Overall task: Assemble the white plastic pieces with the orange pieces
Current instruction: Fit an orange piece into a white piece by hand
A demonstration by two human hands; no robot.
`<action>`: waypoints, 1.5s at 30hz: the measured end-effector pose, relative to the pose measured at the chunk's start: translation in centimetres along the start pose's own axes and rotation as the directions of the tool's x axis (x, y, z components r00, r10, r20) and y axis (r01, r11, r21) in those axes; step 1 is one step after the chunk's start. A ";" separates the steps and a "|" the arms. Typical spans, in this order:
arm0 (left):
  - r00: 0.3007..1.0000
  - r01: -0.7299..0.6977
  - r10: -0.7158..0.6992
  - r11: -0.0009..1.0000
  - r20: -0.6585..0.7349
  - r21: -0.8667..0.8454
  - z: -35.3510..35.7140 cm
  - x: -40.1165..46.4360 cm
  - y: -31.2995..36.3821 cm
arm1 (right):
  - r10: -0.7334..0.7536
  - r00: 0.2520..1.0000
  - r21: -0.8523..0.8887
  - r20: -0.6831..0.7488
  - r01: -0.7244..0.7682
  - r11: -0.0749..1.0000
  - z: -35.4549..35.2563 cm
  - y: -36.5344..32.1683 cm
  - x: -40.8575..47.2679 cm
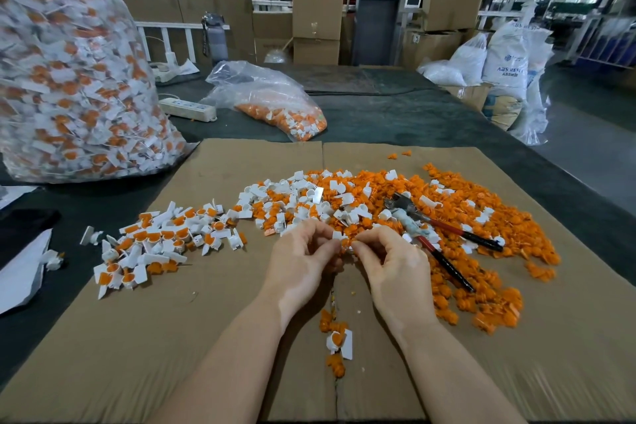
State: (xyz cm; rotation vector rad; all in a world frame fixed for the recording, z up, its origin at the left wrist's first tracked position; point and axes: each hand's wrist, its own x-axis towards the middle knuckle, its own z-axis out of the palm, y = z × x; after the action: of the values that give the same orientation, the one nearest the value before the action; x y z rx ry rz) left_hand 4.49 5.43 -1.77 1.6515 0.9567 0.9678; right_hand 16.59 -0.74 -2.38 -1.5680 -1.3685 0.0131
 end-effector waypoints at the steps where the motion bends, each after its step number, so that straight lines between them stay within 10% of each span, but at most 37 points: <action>1: 1.000 0.002 -0.002 1.000 0.004 -0.004 0.0 0.0 0.0 | -0.011 1.000 -0.015 -0.001 0.011 1.000 0.0 0.0 0.0; 45: 0.998 -0.048 0.049 0.999 0.050 -0.025 -0.3 -0.5 0.5 | -0.047 0.999 -0.037 0.019 0.047 0.998 0.0 -0.4 -0.2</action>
State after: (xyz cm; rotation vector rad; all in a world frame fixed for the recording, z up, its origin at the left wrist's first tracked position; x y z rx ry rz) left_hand 4.05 4.95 -1.28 1.6781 0.8715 0.9620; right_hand 16.26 -0.95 -2.23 -1.5700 -1.4265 -0.0276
